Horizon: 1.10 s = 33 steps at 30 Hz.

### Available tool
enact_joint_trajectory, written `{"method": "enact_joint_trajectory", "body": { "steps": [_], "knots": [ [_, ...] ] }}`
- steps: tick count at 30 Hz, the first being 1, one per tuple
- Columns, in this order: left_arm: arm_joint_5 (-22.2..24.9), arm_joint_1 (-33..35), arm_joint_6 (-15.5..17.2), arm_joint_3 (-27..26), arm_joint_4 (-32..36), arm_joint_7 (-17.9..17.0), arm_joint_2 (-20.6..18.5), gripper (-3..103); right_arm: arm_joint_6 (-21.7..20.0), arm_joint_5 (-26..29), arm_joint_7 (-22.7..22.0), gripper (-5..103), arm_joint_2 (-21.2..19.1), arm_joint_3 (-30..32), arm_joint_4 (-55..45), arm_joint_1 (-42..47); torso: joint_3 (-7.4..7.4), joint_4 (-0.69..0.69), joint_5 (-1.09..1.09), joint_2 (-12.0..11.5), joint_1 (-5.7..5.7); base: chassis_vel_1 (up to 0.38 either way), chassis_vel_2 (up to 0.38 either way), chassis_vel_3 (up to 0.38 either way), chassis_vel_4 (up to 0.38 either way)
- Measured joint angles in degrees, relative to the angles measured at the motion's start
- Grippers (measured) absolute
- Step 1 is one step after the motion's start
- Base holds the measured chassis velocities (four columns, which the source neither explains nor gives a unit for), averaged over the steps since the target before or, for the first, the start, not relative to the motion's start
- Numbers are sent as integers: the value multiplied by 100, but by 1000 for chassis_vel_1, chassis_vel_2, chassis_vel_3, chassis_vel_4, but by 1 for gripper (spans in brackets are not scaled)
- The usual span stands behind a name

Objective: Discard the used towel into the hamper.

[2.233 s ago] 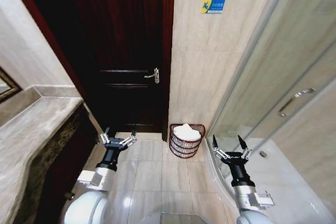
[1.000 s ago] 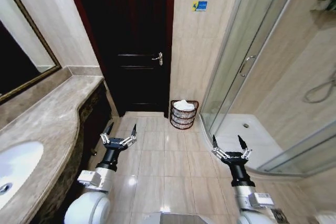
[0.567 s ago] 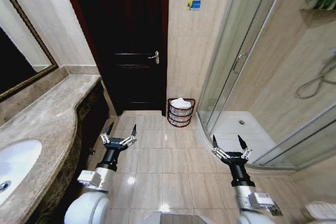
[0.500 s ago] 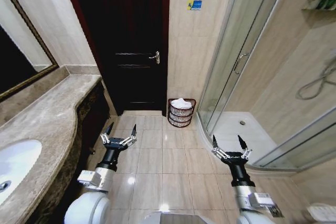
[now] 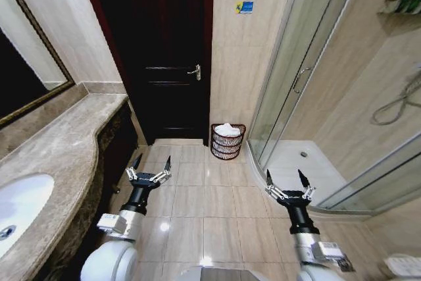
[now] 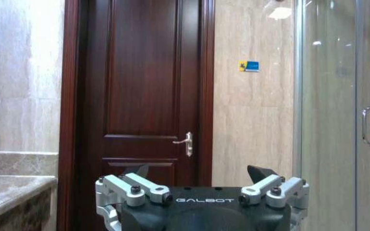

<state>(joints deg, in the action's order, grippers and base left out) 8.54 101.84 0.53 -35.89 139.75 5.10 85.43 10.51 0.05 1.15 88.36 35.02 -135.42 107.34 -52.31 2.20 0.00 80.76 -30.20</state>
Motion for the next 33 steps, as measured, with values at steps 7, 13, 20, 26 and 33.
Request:
{"method": "enact_joint_trajectory", "body": {
  "steps": [7, 13, 20, 26, 33],
  "knots": [
    [0, 0, 0, 0, 0, 0, 0, 100, 0, 0, 0, 100, 0, 0, 0, 0, 0, 0, 0, 0, 0, 0, 0, 0, 0],
    [0, 0, 0, 0, 0, 0, 0, 100, 0, 0, 0, 100, 0, 0, 0, 0, 0, 0, 0, 0, 0, 0, 0, 0, 0],
    [0, 0, 0, 0, 0, 0, 0, 100, 0, 0, 0, 100, 0, 0, 0, 0, 0, 0, 0, 0, 0, 0, 0, 0, 0],
    [0, 0, 0, 0, 0, 0, 0, 100, 0, 0, 0, 100, 0, 0, 0, 0, 0, 0, 0, 1, 0, 0, 0, 0, 0],
    [0, 0, 0, 0, 0, 0, 0, 100, 0, 0, 0, 100, 0, 0, 0, 0, 0, 0, 0, 0, 0, 0, 0, 0, 0]
  ]
}}
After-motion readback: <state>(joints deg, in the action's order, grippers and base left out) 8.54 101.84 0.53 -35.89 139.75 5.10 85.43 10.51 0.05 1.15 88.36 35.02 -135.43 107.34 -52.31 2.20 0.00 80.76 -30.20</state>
